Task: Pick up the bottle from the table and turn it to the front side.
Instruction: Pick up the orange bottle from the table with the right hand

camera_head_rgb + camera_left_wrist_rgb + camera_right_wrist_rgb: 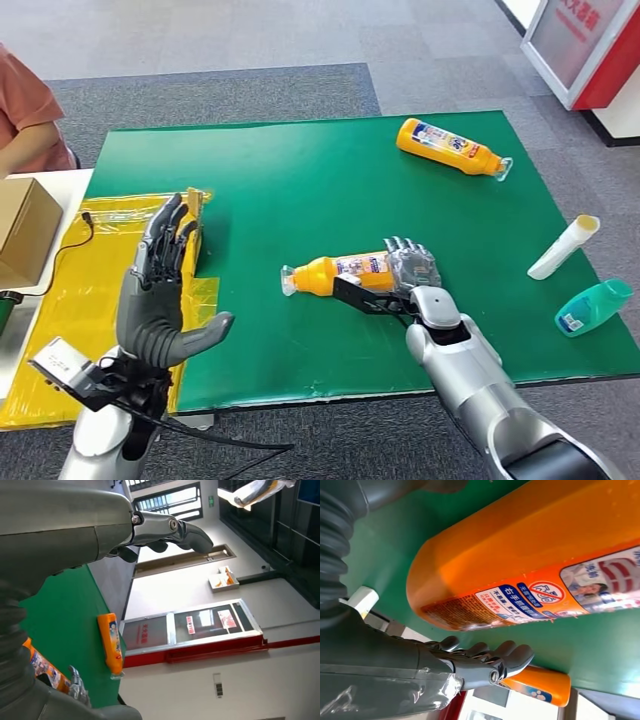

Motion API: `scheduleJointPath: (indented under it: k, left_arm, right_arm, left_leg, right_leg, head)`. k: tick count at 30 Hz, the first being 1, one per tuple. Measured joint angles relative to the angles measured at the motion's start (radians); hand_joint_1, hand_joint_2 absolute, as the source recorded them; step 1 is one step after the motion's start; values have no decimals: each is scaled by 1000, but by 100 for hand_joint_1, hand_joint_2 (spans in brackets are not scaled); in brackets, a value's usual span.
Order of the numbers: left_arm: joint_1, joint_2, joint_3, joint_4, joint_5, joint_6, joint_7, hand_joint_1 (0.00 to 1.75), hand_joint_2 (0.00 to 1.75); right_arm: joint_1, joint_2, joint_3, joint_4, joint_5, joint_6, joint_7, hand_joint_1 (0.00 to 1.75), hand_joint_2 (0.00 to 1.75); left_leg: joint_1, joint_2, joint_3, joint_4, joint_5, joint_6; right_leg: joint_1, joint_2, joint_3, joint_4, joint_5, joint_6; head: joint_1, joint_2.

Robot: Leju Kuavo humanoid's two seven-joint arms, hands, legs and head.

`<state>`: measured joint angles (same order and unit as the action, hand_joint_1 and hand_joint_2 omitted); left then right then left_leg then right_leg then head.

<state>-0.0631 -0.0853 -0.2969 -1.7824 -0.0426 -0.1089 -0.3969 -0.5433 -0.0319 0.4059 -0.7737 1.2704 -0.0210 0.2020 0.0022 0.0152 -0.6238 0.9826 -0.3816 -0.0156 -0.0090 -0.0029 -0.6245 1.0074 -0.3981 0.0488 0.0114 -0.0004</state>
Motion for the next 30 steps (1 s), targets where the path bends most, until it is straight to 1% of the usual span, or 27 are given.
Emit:
scheduleJointPath:
  k: [8,16,17,18,20,21,22,30]
  left_arm:
    - [-24,7,-36,4,10,-4,0,0,175]
    - [-28,10,-52,17,15,-6,0,0,175]
    - [-28,10,-53,19,15,-6,0,0,175]
    - [-28,10,-54,21,16,-7,0,0,175]
    - [-28,10,-56,26,20,-10,0,0,175]
    - [-28,10,-58,28,22,-11,0,0,175]
    - [-28,10,-60,31,25,-12,0,0,175]
    - [-28,11,-68,43,30,-17,0,0,175]
  right_arm:
    - [-68,7,17,118,34,5,-1,0,175]
    - [-112,8,25,178,41,4,-7,0,175]
    - [-114,8,26,182,41,3,-7,10,175]
    - [-116,9,27,186,43,3,-8,47,175]
    - [-120,10,29,194,49,2,-10,134,175]
    - [-121,11,30,198,52,2,-12,168,175]
    - [-122,12,32,201,54,2,-14,175,175]
    - [-137,15,36,223,59,-3,-28,175,175]
  left_leg:
    - [0,0,0,0,0,0]
    - [0,0,0,0,0,0]
    - [0,0,0,0,0,0]
    - [0,0,0,0,0,0]
    - [0,0,0,0,0,0]
    - [0,0,0,0,0,0]
    - [0,0,0,0,0,0]
    - [0,0,0,0,0,0]
  right_leg:
    - [0,0,0,0,0,0]
    - [0,0,0,0,0,0]
    - [0,0,0,0,0,0]
    - [0,0,0,0,0,0]
    - [0,0,0,0,0,0]
    - [0,0,0,0,0,0]
    - [0,0,0,0,0,0]
    - [0,0,0,0,0,0]
  head:
    - [0,0]
    - [0,0]
    - [0,0]
    - [0,0]
    - [0,0]
    - [0,0]
    - [0,0]
    - [0,0]
